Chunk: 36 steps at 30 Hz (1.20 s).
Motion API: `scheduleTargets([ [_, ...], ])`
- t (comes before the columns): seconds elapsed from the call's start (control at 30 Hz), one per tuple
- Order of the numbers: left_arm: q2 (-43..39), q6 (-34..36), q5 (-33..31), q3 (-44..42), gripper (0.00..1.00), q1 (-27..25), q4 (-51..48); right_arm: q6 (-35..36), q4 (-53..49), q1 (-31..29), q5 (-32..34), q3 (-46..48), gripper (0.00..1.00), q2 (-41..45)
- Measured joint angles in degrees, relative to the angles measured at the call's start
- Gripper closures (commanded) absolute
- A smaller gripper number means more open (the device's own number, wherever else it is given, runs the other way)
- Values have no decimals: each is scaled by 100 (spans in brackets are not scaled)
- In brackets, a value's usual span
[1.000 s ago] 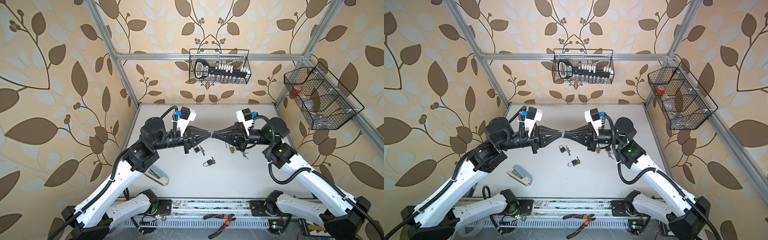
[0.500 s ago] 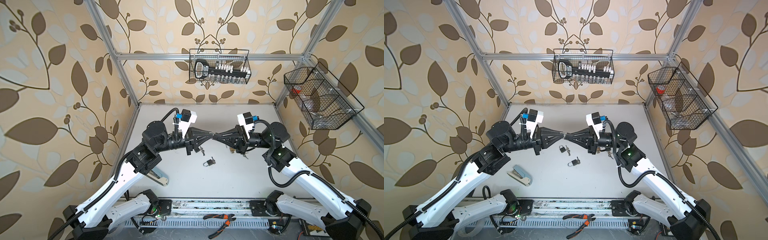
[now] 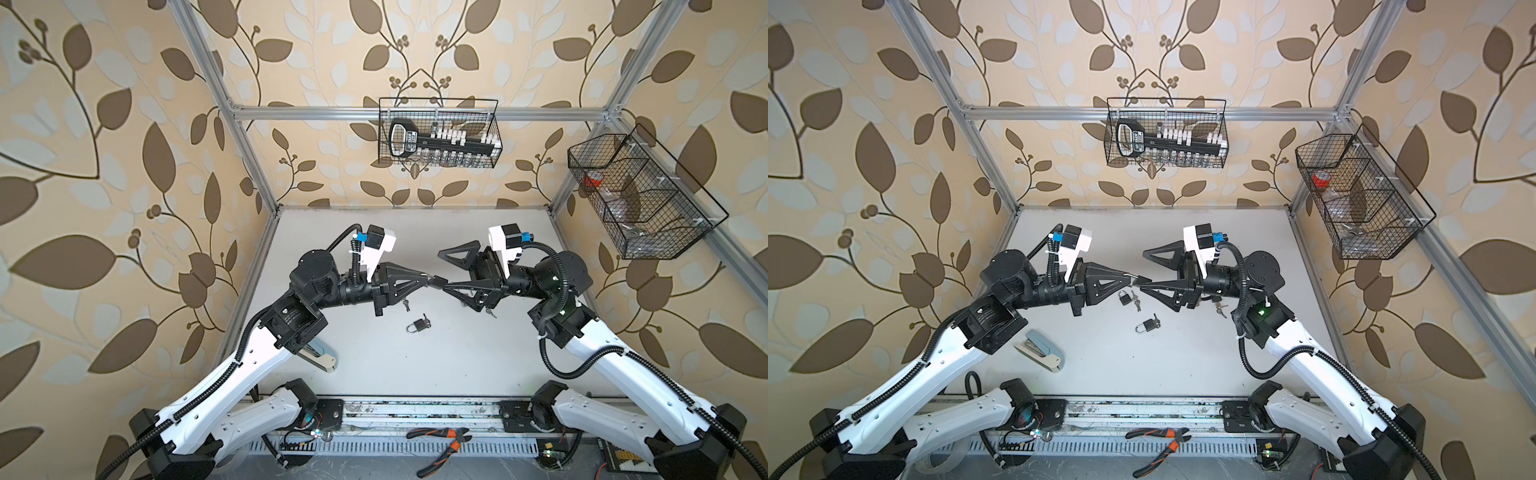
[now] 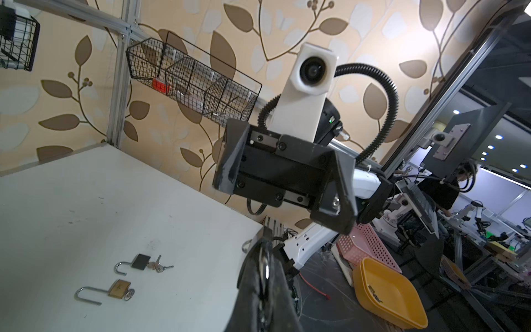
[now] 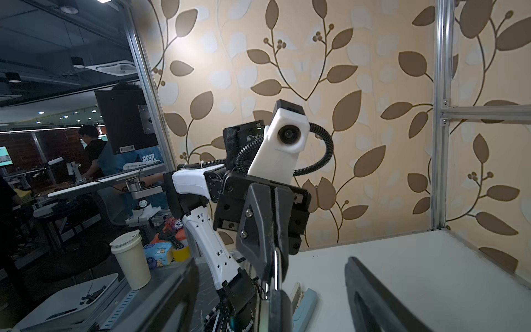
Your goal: Lock with the key
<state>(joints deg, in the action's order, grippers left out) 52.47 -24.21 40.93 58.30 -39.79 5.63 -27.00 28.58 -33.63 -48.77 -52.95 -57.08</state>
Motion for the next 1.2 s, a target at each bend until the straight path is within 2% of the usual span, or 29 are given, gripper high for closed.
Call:
scheduleTargets([
  [0.2,-33,-262,0,-4,100,0,511,-114,37,-94,39,79,25,-85],
  [0.27,-33,-315,2,-4,100,0,570,-133,44,-146,59,79,31,-94],
  [0.5,-33,-374,11,-4,100,0,664,-208,197,-304,199,105,63,-109],
  [0.67,-35,-389,11,-4,100,0,664,-236,258,-350,264,116,78,-109],
  [0.8,-35,-387,-26,-13,100,0,656,-256,302,-367,273,120,100,-109],
  [0.87,-48,-365,-50,-13,100,0,614,-251,289,-372,278,120,100,-109],
  [0.9,-68,-310,-63,-11,92,0,538,-234,258,-372,275,120,100,-109],
  [0.93,-85,-210,-74,9,77,0,426,-205,197,-376,260,120,100,-109],
  [1.0,-103,2,-94,131,57,0,24,-116,37,-380,223,118,100,-107],
  [1.03,-103,153,-103,229,51,0,-214,-26,-98,-380,216,109,100,-103],
  [1.2,-234,673,-334,472,48,0,-1029,442,-1012,-380,197,-160,100,-83],
])
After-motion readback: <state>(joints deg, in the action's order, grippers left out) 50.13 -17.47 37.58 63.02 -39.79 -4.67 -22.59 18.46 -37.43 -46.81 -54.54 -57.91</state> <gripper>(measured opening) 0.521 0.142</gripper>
